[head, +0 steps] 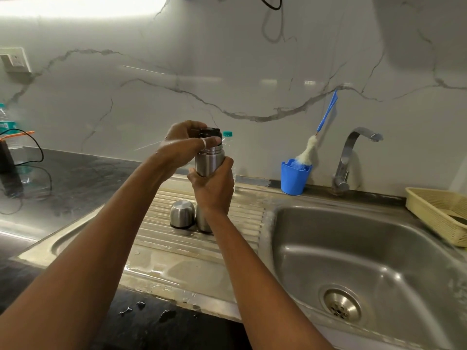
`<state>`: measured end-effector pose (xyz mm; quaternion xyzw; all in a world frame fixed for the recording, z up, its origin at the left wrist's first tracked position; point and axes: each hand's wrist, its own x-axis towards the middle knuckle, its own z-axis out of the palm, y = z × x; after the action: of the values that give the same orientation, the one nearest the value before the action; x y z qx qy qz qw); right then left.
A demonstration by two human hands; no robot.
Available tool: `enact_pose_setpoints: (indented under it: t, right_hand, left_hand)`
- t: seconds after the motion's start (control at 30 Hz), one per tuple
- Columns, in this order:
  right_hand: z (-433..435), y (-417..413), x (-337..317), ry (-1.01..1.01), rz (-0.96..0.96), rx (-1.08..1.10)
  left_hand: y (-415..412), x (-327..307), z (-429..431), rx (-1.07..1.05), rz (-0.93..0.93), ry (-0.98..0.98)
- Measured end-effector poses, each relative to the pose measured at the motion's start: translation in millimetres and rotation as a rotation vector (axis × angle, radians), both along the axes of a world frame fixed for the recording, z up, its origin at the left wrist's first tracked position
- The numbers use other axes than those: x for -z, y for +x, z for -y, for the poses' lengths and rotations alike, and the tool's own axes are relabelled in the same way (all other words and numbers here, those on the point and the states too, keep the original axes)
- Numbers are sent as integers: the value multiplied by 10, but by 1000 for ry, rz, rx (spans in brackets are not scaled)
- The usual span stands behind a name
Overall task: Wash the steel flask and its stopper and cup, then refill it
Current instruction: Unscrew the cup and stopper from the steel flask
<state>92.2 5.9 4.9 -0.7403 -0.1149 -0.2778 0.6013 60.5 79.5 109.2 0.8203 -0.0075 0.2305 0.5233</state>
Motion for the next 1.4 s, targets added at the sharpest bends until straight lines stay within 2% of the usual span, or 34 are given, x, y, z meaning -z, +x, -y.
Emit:
enact_pose_setpoints:
  t: [0.17,0.3,0.43,0.6,0.8,1.0,1.17,1.3,1.4]
  right_hand:
    - [3,-14,5,25,19,5]
    - [-5,-23,20,34,43,20]
    - [-6,-21,17,21,44,21]
    - [-3,-30,0,10,7,2]
    - [17,-40,-16,11,0,1]
    - [8,-38,15,13,48,21]
    - [7,-18,-16,-1,15,-3]
    - [9,-25,-16,4,-3,-15]
    - [22,-26,-33,8,-19,-37]
  left_hand:
    - [71,2,130,-46,-3,-55]
    - [42,-38,155,43,-76,46]
    - [-38,-27,45,104,-60,12]
    - [-49,-49,0,55,-11,76]
    - [45,-19,135,-30,42,18]
    - [0,-2,27,117,-69,132]
    - [-19,-43,-3,67,1,68]
    - [1,-96,68,-8,112,-146]
    - [7,-93,97,-15,137,-230]
